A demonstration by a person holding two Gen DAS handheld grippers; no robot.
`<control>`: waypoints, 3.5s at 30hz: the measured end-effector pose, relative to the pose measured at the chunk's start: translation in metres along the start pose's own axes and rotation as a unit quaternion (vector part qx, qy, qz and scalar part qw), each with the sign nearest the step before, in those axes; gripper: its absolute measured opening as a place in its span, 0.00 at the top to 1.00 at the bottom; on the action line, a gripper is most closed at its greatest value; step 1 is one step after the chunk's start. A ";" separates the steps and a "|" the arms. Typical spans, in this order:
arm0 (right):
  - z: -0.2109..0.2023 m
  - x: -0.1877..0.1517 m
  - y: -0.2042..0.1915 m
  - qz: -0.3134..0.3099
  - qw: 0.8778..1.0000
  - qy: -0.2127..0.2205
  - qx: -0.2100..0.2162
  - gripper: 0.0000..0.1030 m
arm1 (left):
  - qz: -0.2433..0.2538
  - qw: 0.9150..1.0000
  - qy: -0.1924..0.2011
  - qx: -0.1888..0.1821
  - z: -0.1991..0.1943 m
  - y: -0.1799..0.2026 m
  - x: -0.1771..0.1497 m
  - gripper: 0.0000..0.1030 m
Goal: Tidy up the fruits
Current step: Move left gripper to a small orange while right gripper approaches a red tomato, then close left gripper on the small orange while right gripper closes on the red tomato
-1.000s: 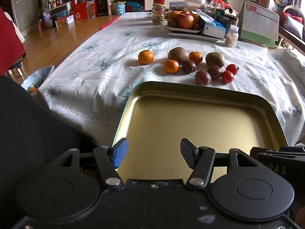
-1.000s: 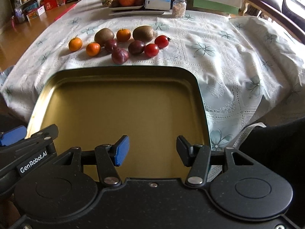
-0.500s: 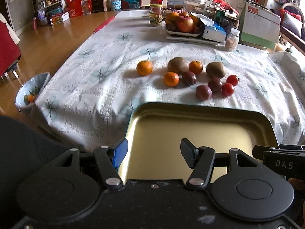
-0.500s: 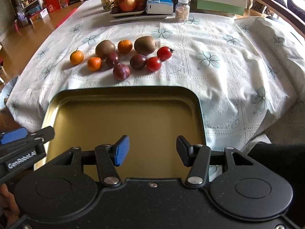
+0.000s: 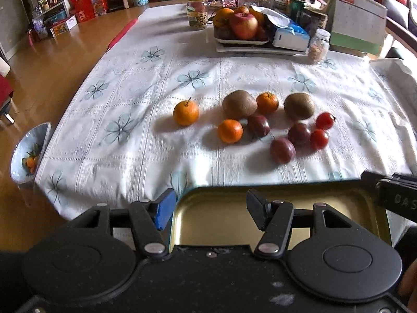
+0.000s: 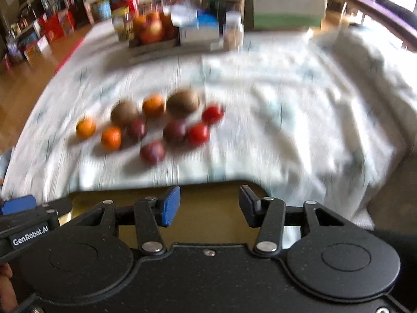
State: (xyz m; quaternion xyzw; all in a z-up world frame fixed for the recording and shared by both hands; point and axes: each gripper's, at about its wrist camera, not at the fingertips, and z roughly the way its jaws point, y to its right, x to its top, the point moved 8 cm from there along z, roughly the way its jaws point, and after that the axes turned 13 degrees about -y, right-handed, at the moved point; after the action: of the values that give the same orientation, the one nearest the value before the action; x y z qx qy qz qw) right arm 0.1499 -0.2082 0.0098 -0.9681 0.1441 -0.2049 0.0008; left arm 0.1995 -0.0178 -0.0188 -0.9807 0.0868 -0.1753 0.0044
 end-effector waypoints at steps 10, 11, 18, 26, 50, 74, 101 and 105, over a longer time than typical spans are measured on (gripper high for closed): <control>0.028 0.055 -0.018 -0.078 0.997 -0.011 -0.009 0.47 | 0.019 1.000 0.007 0.017 0.026 0.001 0.066 0.42; 0.033 0.059 -0.018 -0.079 0.997 -0.018 -0.011 0.47 | 0.020 1.000 0.008 0.020 0.029 0.000 0.073 0.42; 0.066 0.094 -0.003 -0.041 0.997 -0.063 -0.005 0.49 | 0.004 1.000 0.002 0.023 0.053 -0.012 0.118 0.42; 0.099 0.117 0.018 0.017 0.996 -0.084 0.011 0.50 | -0.012 1.000 -0.020 0.020 0.081 -0.023 0.146 0.42; 0.154 0.117 0.018 0.046 0.986 -0.163 0.007 0.49 | -0.053 0.997 -0.054 -0.002 0.096 -0.036 0.145 0.42; 0.173 0.111 0.032 0.078 0.980 -0.174 -0.048 0.10 | -0.069 0.995 -0.070 0.003 0.105 -0.047 0.145 0.42; 0.163 0.115 0.021 0.065 0.981 -0.180 0.025 0.41 | -0.080 0.994 -0.069 0.001 0.104 -0.052 0.147 0.43; 0.163 0.125 0.023 0.090 0.982 -0.164 0.031 0.42 | -0.078 0.995 -0.068 0.000 0.103 -0.053 0.146 0.43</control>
State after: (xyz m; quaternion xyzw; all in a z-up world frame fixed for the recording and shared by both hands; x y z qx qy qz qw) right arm 0.3176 -0.2744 -0.0914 -0.9711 0.2225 -0.0471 0.0724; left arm 0.3790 0.0067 -0.0634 -0.9941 0.0094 -0.1080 -0.0033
